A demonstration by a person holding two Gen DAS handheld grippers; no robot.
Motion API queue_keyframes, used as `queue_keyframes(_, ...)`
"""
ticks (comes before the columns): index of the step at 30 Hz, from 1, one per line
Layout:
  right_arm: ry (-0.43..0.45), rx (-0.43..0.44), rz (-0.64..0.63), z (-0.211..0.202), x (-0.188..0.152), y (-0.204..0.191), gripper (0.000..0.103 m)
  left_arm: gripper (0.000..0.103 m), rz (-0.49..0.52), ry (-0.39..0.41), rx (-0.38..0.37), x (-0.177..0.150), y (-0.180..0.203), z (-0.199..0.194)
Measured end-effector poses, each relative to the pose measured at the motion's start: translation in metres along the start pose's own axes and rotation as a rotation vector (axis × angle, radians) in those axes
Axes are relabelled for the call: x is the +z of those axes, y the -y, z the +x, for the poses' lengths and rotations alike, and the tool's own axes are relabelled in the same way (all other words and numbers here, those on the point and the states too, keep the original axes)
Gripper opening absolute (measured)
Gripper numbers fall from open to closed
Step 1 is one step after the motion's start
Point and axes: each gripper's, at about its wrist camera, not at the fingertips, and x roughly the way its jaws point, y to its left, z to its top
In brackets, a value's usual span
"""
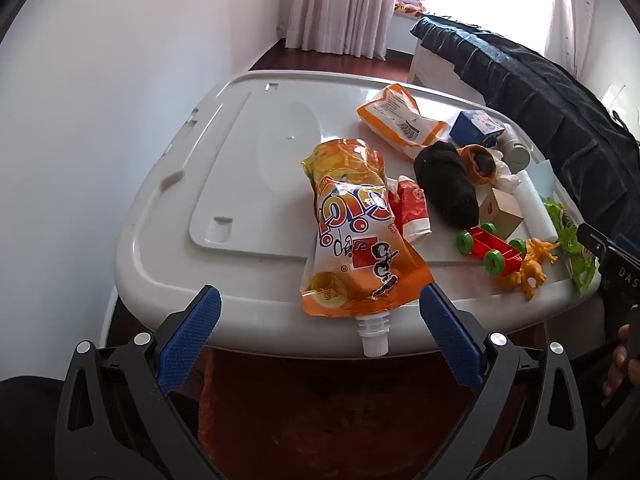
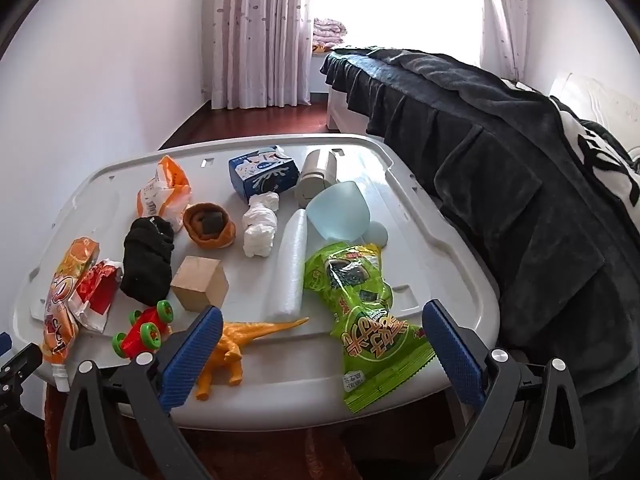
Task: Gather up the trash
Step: 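Move both tools toward the items on the white lid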
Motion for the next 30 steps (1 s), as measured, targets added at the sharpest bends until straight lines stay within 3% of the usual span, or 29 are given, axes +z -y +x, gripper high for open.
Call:
queue_keyframes(7, 0.009, -0.034, -0.021, -0.002, 0.0, -0.011, 0.098, 0.097, 0.008, 0.018, -0.009, 0.001, -0.001, -0.004)
queue_keyframes(30, -0.004, -0.027, 0.019, 0.004, 0.001, 0.001, 0.098, 0.097, 0.034, 0.023, 0.033, 0.01, 0.002, -0.001)
